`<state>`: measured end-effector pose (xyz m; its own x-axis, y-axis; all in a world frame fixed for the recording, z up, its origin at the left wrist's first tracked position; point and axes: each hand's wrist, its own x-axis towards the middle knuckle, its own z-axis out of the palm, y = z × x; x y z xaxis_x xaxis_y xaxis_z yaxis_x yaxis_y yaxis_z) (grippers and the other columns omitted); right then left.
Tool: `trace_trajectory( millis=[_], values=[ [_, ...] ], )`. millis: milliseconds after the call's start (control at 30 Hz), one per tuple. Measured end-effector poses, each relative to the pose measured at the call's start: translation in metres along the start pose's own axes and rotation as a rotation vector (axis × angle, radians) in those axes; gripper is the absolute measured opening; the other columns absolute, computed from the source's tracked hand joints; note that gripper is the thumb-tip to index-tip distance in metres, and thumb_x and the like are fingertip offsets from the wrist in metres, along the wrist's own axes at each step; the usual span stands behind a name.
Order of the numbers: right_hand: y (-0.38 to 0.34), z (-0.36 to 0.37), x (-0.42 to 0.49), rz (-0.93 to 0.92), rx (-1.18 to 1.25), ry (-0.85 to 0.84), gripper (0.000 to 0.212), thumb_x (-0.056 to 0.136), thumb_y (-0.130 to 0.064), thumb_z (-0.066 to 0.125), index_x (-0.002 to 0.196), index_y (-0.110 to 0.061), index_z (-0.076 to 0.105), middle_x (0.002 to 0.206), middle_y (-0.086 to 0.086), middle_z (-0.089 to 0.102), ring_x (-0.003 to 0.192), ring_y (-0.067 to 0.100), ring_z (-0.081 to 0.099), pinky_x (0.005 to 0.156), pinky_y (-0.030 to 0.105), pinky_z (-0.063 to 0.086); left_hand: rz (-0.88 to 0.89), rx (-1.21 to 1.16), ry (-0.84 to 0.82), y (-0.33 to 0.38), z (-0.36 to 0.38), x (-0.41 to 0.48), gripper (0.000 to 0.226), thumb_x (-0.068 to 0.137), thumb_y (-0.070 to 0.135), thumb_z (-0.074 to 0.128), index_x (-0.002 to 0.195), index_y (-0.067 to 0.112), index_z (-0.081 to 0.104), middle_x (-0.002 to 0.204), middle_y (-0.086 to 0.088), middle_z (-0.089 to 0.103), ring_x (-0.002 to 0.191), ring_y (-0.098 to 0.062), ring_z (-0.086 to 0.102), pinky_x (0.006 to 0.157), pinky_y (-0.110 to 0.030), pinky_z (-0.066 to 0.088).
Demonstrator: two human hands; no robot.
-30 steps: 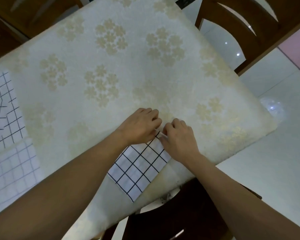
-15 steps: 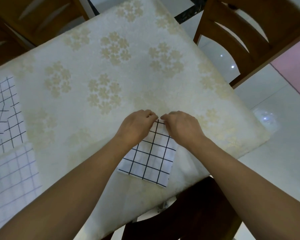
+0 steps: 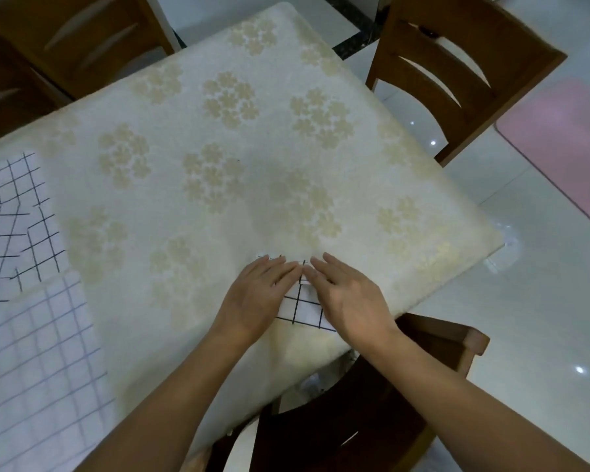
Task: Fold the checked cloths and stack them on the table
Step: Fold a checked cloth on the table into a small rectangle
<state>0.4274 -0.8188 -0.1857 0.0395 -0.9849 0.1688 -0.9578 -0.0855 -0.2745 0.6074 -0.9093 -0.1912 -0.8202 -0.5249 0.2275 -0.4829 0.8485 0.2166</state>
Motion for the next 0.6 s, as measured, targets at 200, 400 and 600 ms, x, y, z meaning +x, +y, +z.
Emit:
trace_trajectory(
  millis=[200, 400, 600],
  values=[
    [-0.020, 0.025, -0.032, -0.010, -0.018, -0.037, 0.056, 0.068, -0.001, 0.082, 0.123, -0.006, 0.070, 0.125, 0.012, 0.069, 0.120, 0.029, 0.064, 0.102, 0.038, 0.049, -0.018, -0.007, -0.007, 0.006, 0.017, -0.042, 0.043, 0.080, -0.009, 0.066, 0.121, 0.005, 0.070, 0.125, -0.013, 0.068, 0.116, -0.032, 0.065, 0.102, -0.045, 0.049],
    [-0.019, 0.056, -0.053, -0.031, -0.049, -0.218, 0.049, 0.093, -0.012, 0.060, 0.141, -0.003, 0.053, 0.144, 0.014, 0.055, 0.136, 0.032, 0.050, 0.109, 0.043, 0.044, -0.089, -0.014, -0.118, 0.005, 0.030, -0.064, 0.044, 0.085, 0.004, 0.046, 0.123, 0.007, 0.067, 0.131, -0.013, 0.065, 0.122, -0.030, 0.060, 0.103, -0.044, 0.050],
    [-0.022, 0.050, -0.053, -0.061, 0.014, -0.138, 0.036, 0.095, -0.017, 0.060, 0.129, -0.005, 0.065, 0.130, 0.011, 0.066, 0.124, 0.025, 0.059, 0.114, 0.037, 0.041, -0.162, -0.039, -0.113, 0.007, 0.031, -0.054, 0.031, 0.086, 0.013, 0.053, 0.113, 0.007, 0.066, 0.125, -0.012, 0.064, 0.116, -0.030, 0.060, 0.099, -0.042, 0.048]
  ],
)
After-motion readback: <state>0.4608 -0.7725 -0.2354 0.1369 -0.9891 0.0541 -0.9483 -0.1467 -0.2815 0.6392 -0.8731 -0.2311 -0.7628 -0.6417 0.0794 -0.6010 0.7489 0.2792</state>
